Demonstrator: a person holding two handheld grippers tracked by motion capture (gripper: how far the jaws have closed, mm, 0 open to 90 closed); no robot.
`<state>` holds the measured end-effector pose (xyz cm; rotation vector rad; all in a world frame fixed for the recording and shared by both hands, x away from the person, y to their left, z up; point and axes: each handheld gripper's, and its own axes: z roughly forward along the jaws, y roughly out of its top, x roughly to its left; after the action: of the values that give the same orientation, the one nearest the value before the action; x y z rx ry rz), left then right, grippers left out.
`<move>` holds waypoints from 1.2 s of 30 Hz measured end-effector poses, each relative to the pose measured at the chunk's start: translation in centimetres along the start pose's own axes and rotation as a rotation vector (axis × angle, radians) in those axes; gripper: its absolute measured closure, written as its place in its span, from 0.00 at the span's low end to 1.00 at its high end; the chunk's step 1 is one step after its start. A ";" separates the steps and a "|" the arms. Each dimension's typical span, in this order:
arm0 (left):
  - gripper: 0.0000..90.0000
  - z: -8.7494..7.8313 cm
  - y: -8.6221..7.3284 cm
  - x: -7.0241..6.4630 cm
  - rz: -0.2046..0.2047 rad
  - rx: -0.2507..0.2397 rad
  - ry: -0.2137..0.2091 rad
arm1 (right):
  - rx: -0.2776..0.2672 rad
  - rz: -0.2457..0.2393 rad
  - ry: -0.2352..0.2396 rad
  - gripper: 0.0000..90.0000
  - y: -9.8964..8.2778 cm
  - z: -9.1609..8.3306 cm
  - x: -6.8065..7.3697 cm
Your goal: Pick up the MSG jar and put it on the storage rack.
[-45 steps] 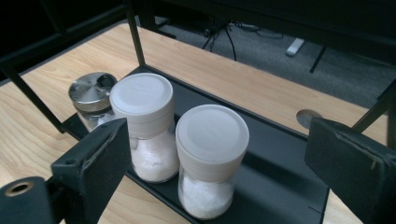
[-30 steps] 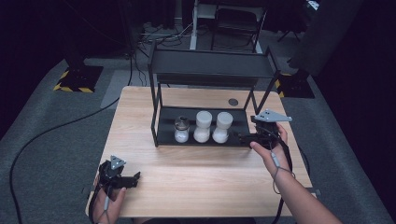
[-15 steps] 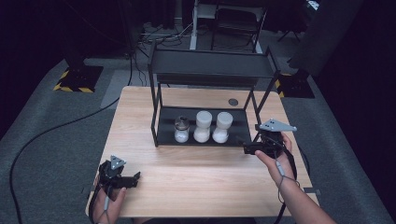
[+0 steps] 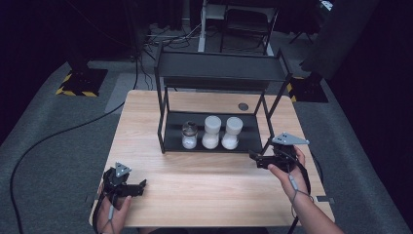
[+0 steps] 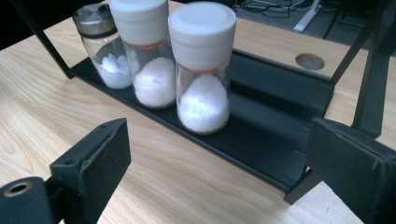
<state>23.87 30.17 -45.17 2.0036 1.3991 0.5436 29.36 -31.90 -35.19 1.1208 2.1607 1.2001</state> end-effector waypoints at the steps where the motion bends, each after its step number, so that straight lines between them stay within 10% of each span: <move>1: 0.00 0.0 0.0 0.0 0.000 0.000 0.000 | 0.000 0.000 0.000 0.08 0.0 0.0 0.0; 36: 0.00 0.0 0.0 0.0 0.000 0.000 0.000 | 0.112 0.010 -0.020 0.05 -6.0 2.8 -0.9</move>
<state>23.87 30.16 -45.17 2.0032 1.3994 0.5435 29.16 -33.06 -41.82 1.1854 2.2331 1.0789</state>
